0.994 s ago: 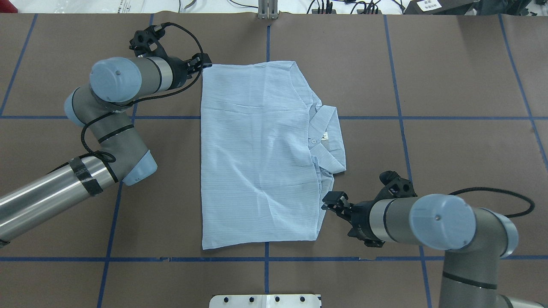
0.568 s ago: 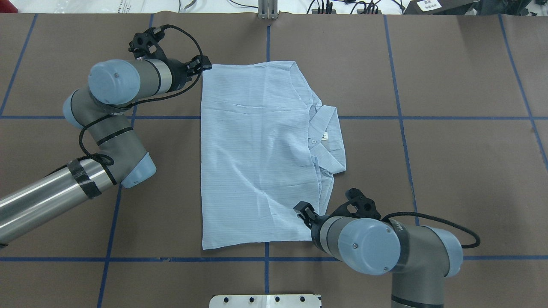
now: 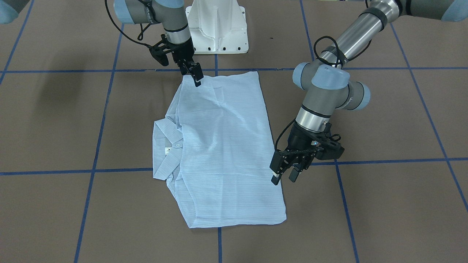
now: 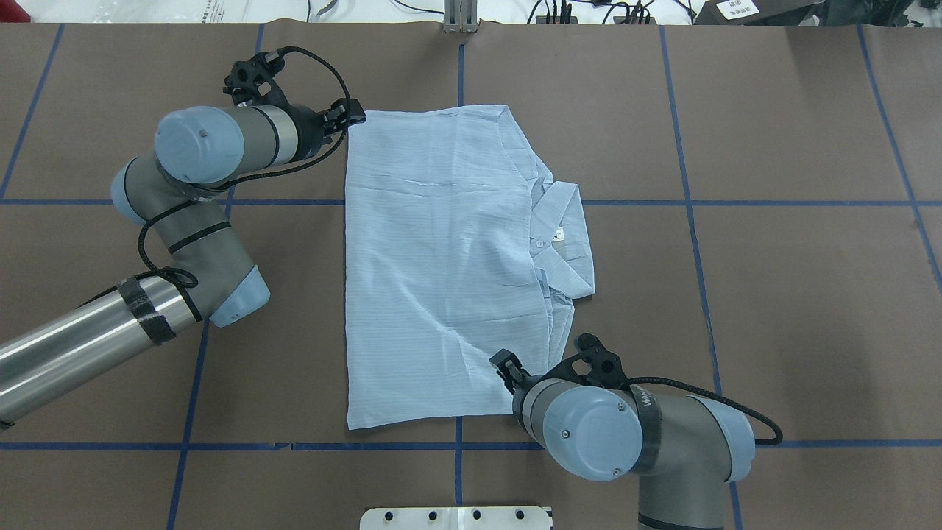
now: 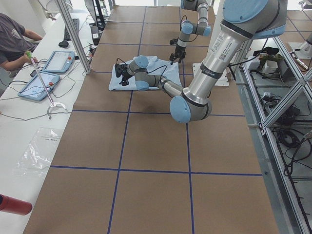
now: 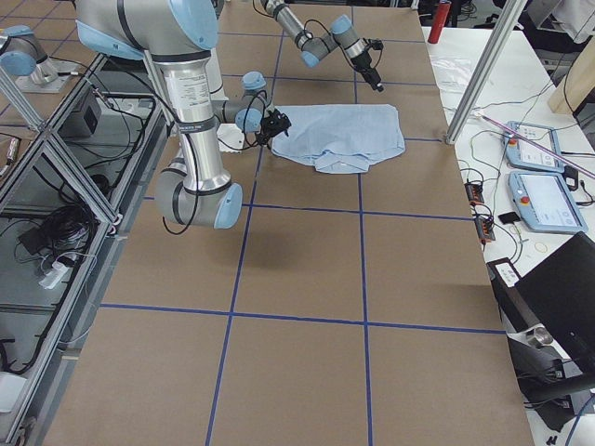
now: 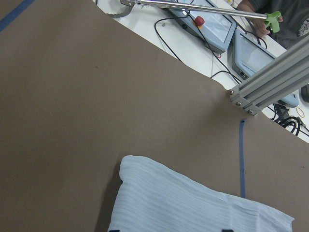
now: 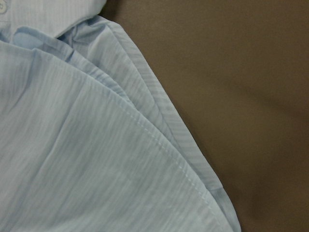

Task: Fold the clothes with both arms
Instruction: 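Move the right gripper to the shirt's near corner by the collar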

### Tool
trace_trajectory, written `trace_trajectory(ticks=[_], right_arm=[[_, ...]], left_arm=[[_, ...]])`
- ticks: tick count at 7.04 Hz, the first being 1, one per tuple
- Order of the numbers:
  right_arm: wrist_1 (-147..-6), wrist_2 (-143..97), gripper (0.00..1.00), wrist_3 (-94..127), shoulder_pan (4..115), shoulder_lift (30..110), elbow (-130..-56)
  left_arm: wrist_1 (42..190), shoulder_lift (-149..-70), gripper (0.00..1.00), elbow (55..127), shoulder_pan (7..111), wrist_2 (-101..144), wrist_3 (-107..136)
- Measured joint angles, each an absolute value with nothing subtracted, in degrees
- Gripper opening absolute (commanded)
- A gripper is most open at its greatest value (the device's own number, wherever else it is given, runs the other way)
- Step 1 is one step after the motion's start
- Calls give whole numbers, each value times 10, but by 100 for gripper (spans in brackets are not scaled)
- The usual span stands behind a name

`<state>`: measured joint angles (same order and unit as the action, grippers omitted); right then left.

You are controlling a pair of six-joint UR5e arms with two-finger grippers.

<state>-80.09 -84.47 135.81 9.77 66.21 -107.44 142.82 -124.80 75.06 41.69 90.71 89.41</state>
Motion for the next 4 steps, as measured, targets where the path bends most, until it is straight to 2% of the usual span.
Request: trace_trajectory(ticks=[1,2,3,4], right_arm=[[-802,-844,80,1359,98,660,-1068],[-803,-844,18,1359,98,659,-1066],[-803,-844,0,1363,98,658,-1065],[-804,-845,0,1370,97,659,-1065]], left_arm=[[1428,-1248,76,751,416,907,895],[1428,-1248,76,751,416,907,896],[1428,-1248,76,751,416,907,898],[1428,-1248,76,751,415,907,899]])
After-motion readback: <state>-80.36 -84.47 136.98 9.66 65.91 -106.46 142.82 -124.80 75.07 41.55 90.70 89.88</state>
